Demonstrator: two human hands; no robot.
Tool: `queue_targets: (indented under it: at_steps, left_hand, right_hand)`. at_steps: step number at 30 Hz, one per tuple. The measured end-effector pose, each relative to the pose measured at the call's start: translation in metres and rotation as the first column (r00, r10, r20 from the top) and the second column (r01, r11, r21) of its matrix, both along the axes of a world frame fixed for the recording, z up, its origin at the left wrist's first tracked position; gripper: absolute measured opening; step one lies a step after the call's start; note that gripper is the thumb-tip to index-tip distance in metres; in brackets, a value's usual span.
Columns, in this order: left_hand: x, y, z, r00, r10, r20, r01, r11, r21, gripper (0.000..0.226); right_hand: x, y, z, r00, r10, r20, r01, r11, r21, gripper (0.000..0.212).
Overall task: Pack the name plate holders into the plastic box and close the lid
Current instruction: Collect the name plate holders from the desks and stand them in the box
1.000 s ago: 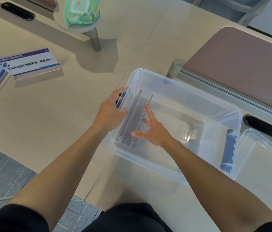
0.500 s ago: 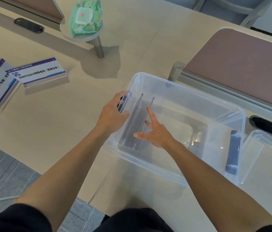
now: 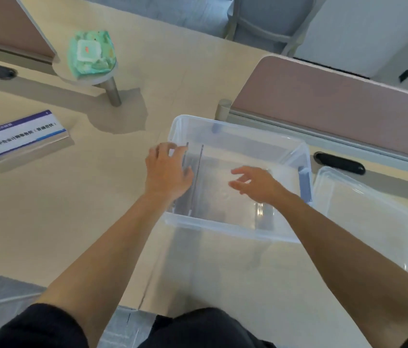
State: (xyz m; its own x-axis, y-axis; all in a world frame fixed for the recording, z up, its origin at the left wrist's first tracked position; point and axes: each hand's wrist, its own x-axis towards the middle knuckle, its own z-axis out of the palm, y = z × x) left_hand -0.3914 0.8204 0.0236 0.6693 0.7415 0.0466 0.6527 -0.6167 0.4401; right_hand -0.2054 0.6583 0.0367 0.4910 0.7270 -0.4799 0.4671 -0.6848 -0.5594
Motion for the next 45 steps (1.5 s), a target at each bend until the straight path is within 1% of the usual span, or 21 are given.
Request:
queue_targets:
  at_steps: [3,6,9,14,17,19,21,23,27,29,36,42,45]
  left_hand:
    - [0.015,-0.018,0.018,0.99,-0.144,0.014,0.144,0.984,-0.108,0.041]
    - [0.039,-0.046,0.025,0.952,-0.307,0.019,0.305,0.934,-0.185,0.035]
    - [0.071,-0.089,0.032,0.904,-0.425,0.039,0.421,0.876,-0.234,0.03]
    - [0.129,-0.185,0.05,0.763,-0.646,0.031,0.635,0.739,-0.222,0.029]
    - [0.157,-0.252,0.059,0.675,-0.738,0.012,0.715,0.65,-0.259,0.03]
    - [0.176,-0.3,0.065,0.613,-0.79,0.0,0.765,0.593,-0.253,0.029]
    - [0.193,-0.35,0.072,0.579,-0.816,-0.008,0.789,0.562,-0.248,0.027]
    - [0.207,-0.402,0.078,0.567,-0.824,-0.021,0.794,0.552,-0.254,0.027]
    - [0.235,-0.495,0.086,0.551,-0.832,-0.058,0.795,0.545,-0.265,0.026]
    - [0.249,-0.535,0.088,0.543,-0.838,-0.06,0.8,0.538,-0.267,0.024]
    - [0.305,-0.633,0.086,0.531,-0.847,-0.027,0.805,0.514,-0.296,0.022]
    - [0.38,-0.69,0.058,0.559,-0.827,0.059,0.785,0.504,-0.361,0.022]
    - [0.427,-0.718,0.045,0.581,-0.805,0.121,0.767,0.491,-0.413,0.032]
  right_hand:
    - [0.012,-0.04,0.038,0.989,-0.031,0.143,0.037,0.998,-0.042,0.038]
    - [0.019,-0.086,0.069,0.96,-0.087,0.267,0.112,0.991,-0.077,0.036]
    - [0.026,-0.146,0.093,0.917,-0.146,0.371,0.195,0.976,-0.098,0.032]
    - [0.026,-0.27,0.117,0.85,-0.321,0.417,0.371,0.928,-0.043,0.03]
    - [0.023,-0.352,0.121,0.795,-0.444,0.414,0.498,0.867,-0.026,0.032]
    - [0.026,-0.409,0.121,0.746,-0.518,0.419,0.573,0.819,-0.006,0.033]
    - [0.03,-0.466,0.118,0.697,-0.574,0.431,0.625,0.78,0.027,0.034]
    - [0.034,-0.523,0.115,0.658,-0.626,0.419,0.662,0.746,0.075,0.032]
    - [0.044,-0.622,0.111,0.604,-0.691,0.398,0.702,0.698,0.146,0.03]
    - [0.052,-0.664,0.109,0.591,-0.706,0.39,0.709,0.685,0.166,0.03]
    - [0.109,-0.766,0.1,0.583,-0.727,0.363,0.725,0.667,0.173,0.033]
    - [0.195,-0.804,0.093,0.634,-0.67,0.386,0.686,0.717,0.119,0.032]
    - [0.245,-0.821,0.094,0.662,-0.627,0.411,0.666,0.743,0.061,0.031]
